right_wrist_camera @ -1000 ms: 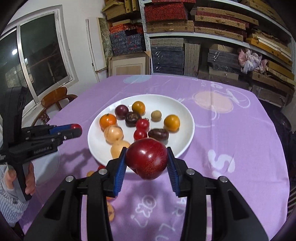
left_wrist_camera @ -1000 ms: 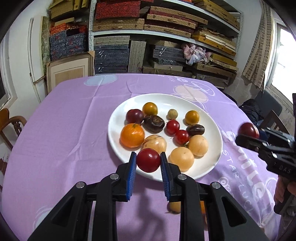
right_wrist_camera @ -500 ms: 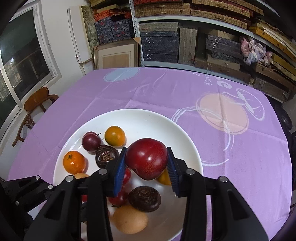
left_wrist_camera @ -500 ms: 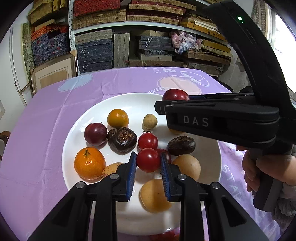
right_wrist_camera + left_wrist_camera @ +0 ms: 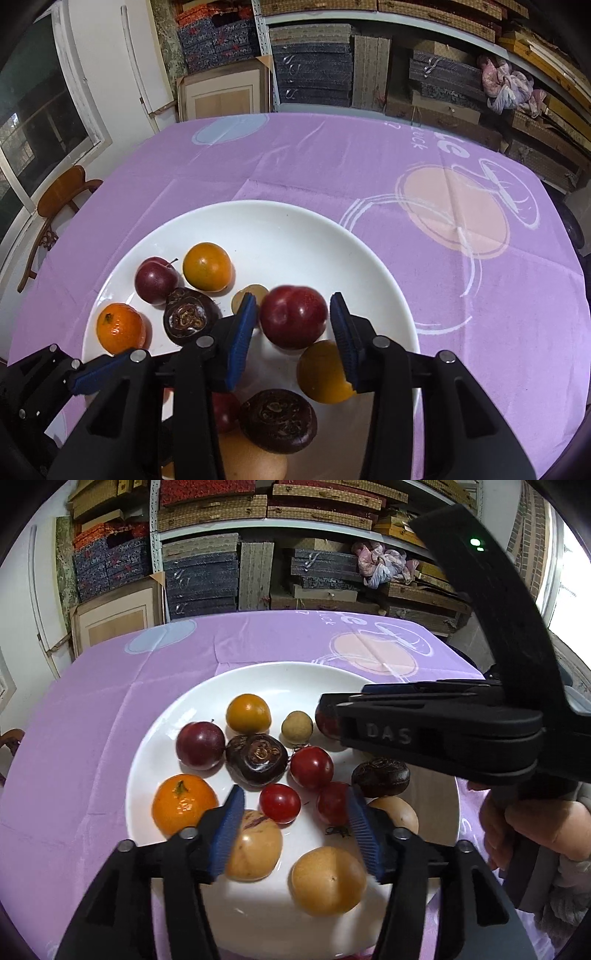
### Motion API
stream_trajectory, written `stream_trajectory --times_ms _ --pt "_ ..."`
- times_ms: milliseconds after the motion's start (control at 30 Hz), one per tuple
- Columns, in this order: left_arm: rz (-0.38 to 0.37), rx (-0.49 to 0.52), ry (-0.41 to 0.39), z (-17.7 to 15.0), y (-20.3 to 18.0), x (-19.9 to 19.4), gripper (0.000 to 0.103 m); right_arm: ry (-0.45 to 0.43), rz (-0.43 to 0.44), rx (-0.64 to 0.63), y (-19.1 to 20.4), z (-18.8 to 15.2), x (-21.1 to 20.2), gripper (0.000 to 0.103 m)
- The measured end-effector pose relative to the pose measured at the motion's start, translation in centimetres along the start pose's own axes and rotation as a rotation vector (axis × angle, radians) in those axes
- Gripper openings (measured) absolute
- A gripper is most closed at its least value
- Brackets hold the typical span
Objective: Organize fruits
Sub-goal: 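Carry the plum and tomato onto the white plate and open both grippers, then withdraw both open grippers from the plate toward the remaining fruit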
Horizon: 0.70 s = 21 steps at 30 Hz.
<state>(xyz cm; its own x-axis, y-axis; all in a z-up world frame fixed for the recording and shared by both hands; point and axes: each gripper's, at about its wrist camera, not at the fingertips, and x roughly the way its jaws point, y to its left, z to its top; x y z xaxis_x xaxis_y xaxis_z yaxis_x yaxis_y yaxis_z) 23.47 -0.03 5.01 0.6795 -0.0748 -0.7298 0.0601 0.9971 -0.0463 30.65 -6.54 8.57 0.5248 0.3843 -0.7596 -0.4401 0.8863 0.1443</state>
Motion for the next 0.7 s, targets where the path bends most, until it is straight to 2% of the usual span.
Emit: stream_trajectory --times_ms 133,167,200,233,267,333,400,500,567,633,700 --pt "0.020 -0.006 -0.042 -0.7 1.1 -3.4 0.071 -0.091 0.020 -0.029 0.3 -1.5 -6.3 0.043" --pt "0.028 -0.012 -0.050 -1.1 1.5 -4.5 0.075 -0.123 0.012 -0.046 0.5 -2.5 -8.2 0.048" --pt "0.041 -0.016 -0.057 -1.7 1.9 -5.5 0.078 -0.155 0.005 -0.060 0.7 -3.6 -10.1 0.058" --pt "0.056 -0.023 -0.064 -2.4 2.3 -6.5 0.085 -0.184 -0.001 -0.069 0.8 -5.1 -11.8 0.064" --pt "0.075 -0.038 -0.076 -3.4 2.7 -7.6 0.090 -0.212 -0.008 -0.075 0.9 -6.8 -13.4 0.073" --pt "0.093 -0.065 -0.087 -5.3 3.4 -9.0 0.093 -0.248 -0.018 -0.071 1.0 -10.3 -15.7 0.078" --pt "0.093 -0.102 -0.069 -7.1 4.1 -9.4 0.093 -0.269 -0.006 -0.040 0.8 -13.6 -17.0 0.084" --pt "0.061 -0.146 -0.029 -9.4 4.7 -9.1 0.093 -0.324 0.002 0.022 0.4 -17.9 -17.7 0.087" --pt "0.071 -0.146 -0.005 -10.8 4.9 -8.8 0.093 -0.366 0.001 0.045 0.1 -20.2 -17.5 0.089" --pt "0.083 -0.133 0.003 -11.3 4.6 -8.4 0.093 -0.351 -0.029 0.032 -0.2 -21.2 -16.8 0.091" --pt "0.070 -0.123 -0.001 -11.8 4.4 -8.4 0.093 -0.321 -0.017 0.030 -0.5 -21.2 -16.1 0.092"
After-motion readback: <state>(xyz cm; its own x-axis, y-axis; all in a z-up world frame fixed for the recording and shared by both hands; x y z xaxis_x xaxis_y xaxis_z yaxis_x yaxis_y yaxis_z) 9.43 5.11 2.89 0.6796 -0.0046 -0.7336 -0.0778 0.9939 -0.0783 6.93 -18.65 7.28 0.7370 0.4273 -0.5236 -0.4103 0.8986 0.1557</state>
